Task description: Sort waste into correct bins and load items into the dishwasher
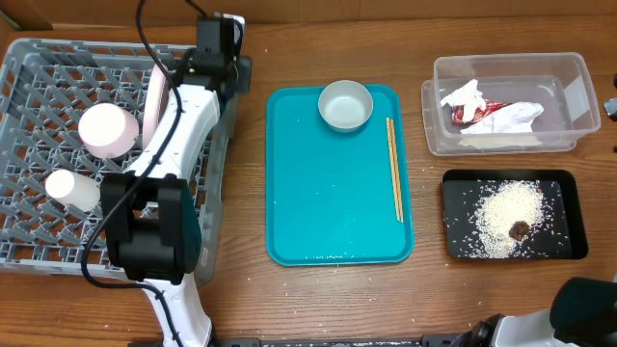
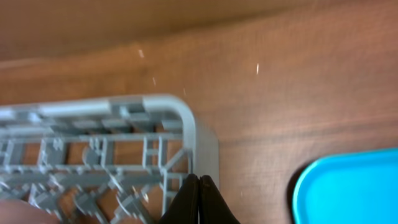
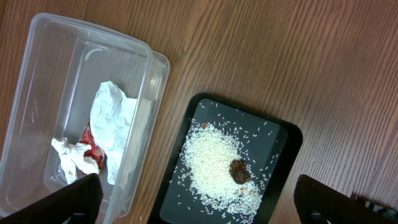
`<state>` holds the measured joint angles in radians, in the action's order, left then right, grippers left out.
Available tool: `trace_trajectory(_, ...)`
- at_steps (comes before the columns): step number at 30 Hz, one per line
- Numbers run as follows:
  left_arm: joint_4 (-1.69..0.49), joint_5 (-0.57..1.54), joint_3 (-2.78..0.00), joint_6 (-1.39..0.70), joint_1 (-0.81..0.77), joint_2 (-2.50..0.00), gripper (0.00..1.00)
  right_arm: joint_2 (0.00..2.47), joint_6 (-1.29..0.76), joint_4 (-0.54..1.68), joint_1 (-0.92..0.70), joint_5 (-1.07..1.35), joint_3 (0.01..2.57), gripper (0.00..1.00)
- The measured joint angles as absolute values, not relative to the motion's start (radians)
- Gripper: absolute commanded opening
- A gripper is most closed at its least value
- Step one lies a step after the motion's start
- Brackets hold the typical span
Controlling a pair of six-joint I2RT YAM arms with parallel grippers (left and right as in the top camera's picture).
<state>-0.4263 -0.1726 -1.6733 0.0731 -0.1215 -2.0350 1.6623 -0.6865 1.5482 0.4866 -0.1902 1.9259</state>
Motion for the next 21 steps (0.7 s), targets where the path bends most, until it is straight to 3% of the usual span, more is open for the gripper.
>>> trace_trajectory(21,-0.476,-0.125,-1.711,0.054,-0.113,-2.16,0.04,1.662,-0.686,1.548,0.487,-0.191,1.926,1.0)
